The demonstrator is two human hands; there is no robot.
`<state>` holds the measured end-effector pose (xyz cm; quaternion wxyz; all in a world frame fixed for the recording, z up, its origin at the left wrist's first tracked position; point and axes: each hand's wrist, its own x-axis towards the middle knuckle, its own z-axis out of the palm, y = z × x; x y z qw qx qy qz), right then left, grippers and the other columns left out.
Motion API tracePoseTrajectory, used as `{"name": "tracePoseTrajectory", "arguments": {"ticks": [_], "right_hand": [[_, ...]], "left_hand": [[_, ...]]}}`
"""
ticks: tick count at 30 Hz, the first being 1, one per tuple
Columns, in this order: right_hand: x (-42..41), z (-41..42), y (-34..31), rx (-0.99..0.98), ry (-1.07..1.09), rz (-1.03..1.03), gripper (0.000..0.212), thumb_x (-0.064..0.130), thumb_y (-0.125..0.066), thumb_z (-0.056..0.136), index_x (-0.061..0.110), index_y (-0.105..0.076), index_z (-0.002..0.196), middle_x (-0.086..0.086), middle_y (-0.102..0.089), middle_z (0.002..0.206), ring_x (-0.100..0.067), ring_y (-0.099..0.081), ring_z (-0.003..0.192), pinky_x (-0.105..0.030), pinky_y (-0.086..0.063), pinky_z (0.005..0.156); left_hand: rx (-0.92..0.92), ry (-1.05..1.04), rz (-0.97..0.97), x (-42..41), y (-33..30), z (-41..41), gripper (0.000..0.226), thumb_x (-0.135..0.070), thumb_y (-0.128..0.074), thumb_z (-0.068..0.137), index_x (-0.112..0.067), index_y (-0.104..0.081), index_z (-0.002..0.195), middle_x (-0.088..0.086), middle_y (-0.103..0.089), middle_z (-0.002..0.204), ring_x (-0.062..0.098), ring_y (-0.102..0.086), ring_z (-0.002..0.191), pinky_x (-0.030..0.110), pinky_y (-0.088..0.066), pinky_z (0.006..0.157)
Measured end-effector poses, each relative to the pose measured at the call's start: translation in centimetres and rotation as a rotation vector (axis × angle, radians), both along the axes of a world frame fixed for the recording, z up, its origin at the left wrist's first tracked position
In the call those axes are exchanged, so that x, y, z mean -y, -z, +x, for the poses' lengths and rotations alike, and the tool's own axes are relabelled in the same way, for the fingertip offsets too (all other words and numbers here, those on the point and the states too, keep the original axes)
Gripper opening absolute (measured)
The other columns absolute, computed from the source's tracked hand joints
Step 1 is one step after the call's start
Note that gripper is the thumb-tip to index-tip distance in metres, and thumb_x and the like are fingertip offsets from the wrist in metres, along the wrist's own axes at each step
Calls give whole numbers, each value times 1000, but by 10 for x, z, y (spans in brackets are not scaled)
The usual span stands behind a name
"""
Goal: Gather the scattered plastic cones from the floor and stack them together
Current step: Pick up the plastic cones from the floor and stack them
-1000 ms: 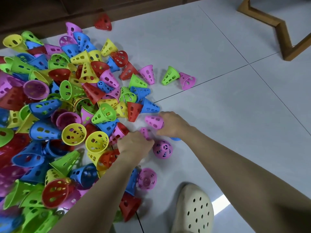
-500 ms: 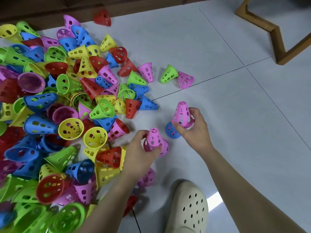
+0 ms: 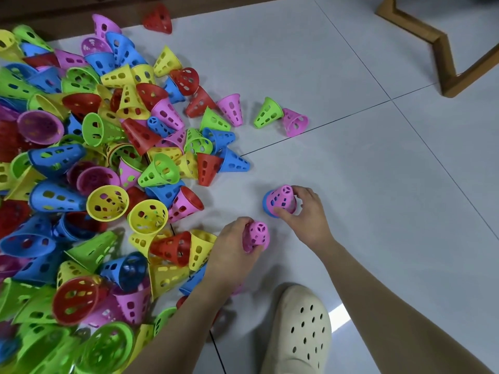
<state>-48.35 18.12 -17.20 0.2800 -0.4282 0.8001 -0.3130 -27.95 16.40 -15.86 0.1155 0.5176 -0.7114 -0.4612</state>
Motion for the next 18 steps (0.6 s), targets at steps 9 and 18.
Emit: {"name": "tracePoseTrajectory", "arguments": {"ticks": [9, 18], "right_hand": [[3, 7, 7, 60, -117, 119, 50, 18, -81, 79, 16, -61, 125, 3, -65, 114, -16, -61, 106, -30, -50, 95], [-27, 39, -33, -68, -31, -262, 40, 10, -71, 83, 13, -60, 122, 3, -52, 123, -15, -55, 117, -41, -49, 96]], "left_hand": [[23, 106, -78, -1, -6, 13, 46, -22, -70, 87, -20, -61, 132, -5, -63, 130, 14, -56, 120, 13, -36, 101], [193, -2, -219, 11, -20, 83, 42, -19, -71, 89, -15, -61, 129, 1, -58, 127, 22, -54, 119, 41, -51, 98]]}}
